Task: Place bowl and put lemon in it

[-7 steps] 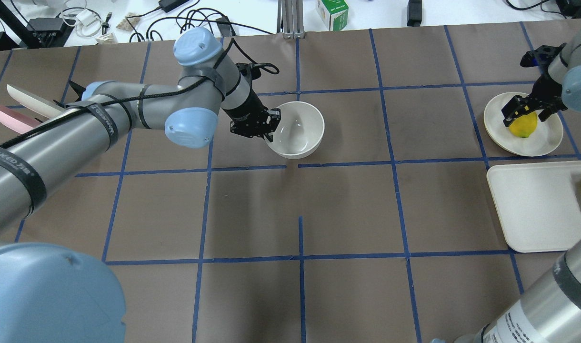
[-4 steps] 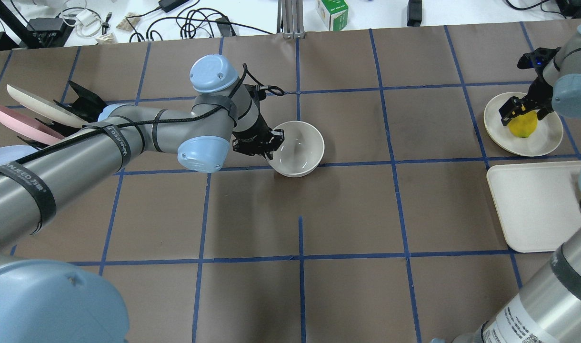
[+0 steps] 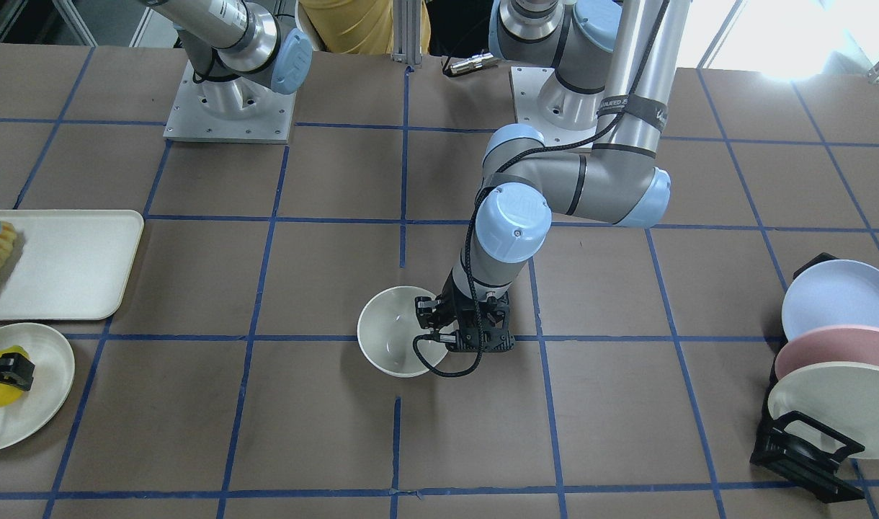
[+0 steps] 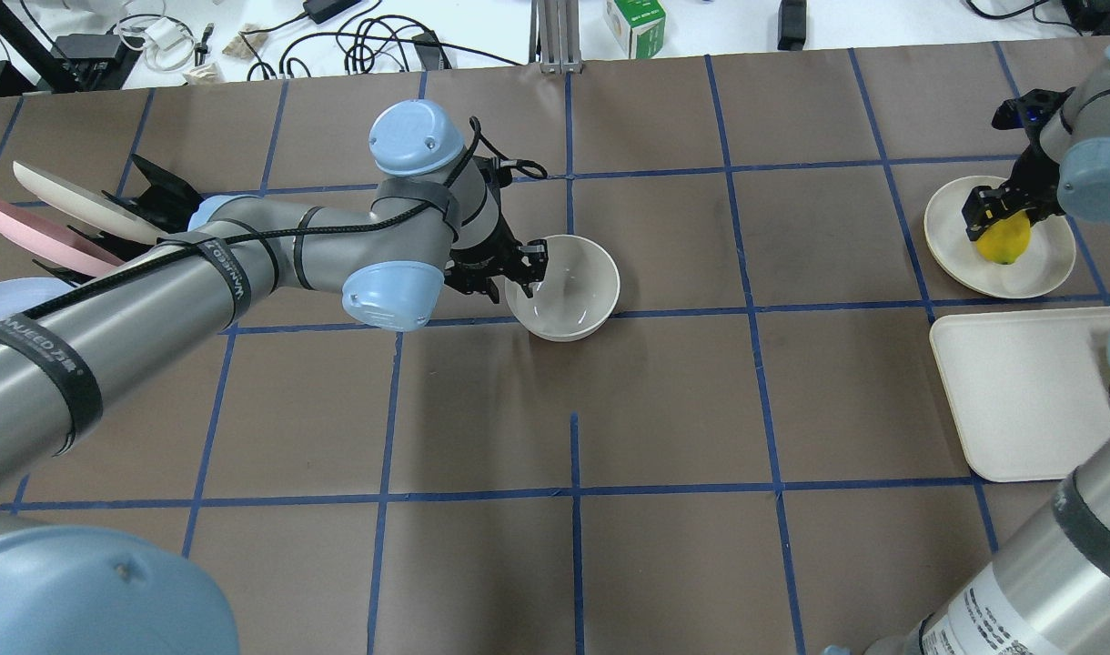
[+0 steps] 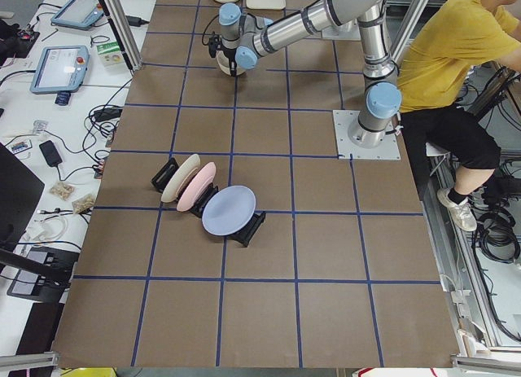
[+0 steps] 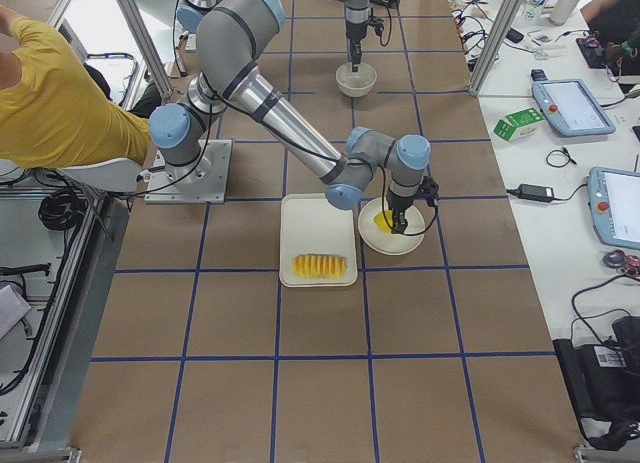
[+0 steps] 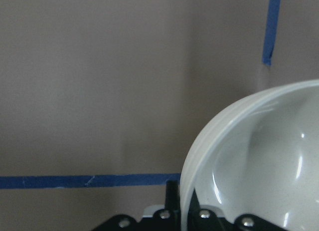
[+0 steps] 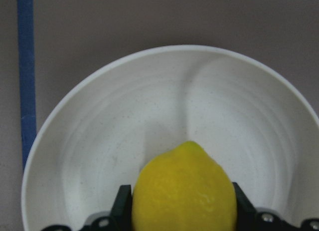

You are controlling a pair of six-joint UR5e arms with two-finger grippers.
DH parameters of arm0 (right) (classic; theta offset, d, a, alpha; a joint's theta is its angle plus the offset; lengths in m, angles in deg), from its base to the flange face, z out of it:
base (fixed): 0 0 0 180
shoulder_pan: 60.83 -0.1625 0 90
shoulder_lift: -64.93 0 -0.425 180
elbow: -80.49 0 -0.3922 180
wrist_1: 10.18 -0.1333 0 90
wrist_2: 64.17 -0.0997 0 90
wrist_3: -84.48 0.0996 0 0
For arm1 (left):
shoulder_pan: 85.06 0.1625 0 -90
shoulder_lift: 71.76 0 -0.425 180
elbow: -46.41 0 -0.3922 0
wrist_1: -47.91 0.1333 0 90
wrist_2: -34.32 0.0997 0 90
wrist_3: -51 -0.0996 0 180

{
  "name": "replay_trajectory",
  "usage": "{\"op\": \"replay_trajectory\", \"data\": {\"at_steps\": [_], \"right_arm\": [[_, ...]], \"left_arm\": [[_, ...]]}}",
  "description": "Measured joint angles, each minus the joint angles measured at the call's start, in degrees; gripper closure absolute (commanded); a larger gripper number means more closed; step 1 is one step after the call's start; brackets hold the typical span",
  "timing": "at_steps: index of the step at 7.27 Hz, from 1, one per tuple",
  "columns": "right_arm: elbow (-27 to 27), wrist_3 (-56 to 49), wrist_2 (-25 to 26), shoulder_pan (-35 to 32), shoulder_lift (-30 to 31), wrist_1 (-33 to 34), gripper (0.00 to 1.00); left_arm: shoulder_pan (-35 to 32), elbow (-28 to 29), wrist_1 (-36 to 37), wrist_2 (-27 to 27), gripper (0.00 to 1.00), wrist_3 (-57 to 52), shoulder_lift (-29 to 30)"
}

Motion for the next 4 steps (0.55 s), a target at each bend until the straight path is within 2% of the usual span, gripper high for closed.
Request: {"op": "replay_trajectory", "data": {"at_steps": [1, 2, 4], "right_arm": [[-0.14, 2.70, 0.32, -0.20, 2.03, -3.14, 1.00], [-0.18, 6.96, 0.26, -1.02, 4.63, -7.28, 1.00], [-0.19, 17.42, -0.06, -6.84, 9.91, -15.36, 1.00]], "left_arm": [[1.24, 1.02, -3.69, 0.17, 0.00, -0.69, -2.22], [4.22, 3.47, -10.86, 0.69, 0.00, -2.86, -5.26], [11.99, 11.43, -30.14, 4.33, 0.00, -13.90, -12.26]]}}
